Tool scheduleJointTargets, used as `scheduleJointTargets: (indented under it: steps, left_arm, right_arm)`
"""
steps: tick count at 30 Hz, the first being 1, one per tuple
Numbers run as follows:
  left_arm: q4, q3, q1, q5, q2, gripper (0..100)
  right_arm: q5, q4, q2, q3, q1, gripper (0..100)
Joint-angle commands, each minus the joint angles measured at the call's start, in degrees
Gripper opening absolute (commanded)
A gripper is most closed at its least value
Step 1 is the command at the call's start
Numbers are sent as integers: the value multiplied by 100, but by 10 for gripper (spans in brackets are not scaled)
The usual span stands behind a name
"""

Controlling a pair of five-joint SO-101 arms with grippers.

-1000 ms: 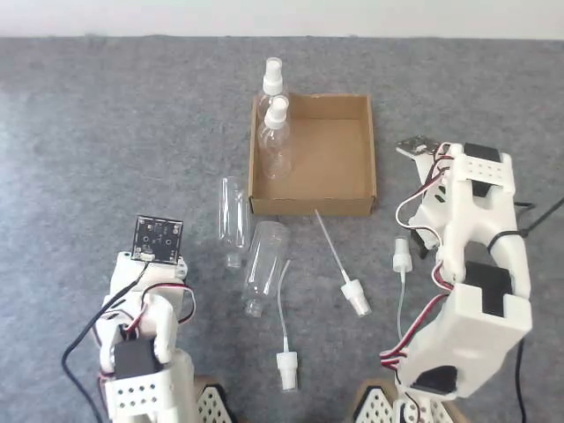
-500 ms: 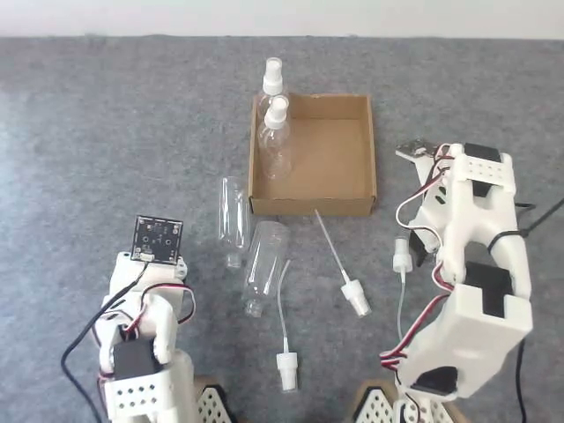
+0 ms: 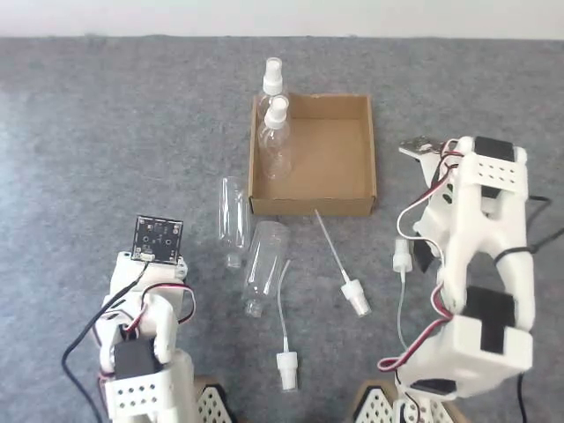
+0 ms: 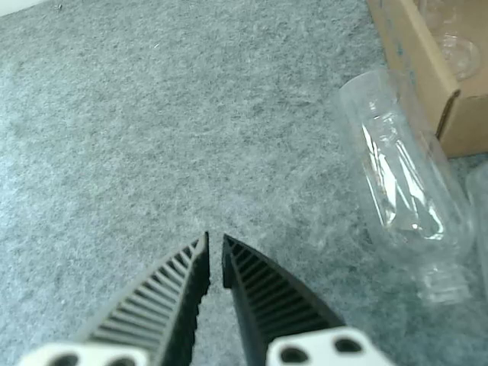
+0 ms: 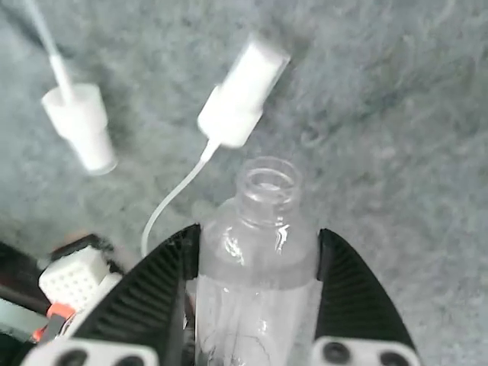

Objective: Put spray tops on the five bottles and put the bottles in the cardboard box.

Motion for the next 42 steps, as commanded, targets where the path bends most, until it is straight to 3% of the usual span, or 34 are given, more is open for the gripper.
scheduleJointTargets:
  steps: [1,9,24,35,42]
  left_arm:
    - [9,-40,0,-62,-79,26]
    - [0,-40,0,-62,-79,26]
    - [0,-40,0,-62,-79,26]
    - [0,-40,0,-62,-79,26]
    - [0,-40,0,-62,-79,26]
  right_arm:
    - [26,382,-602,-176,57,115]
    - [26,391,-1552,782,31,115]
    - [18,382,-4875,2259,-198,115]
    - [9,382,-6185,2365,-391,115]
    - [-598,189,-6527,2365,-400,119]
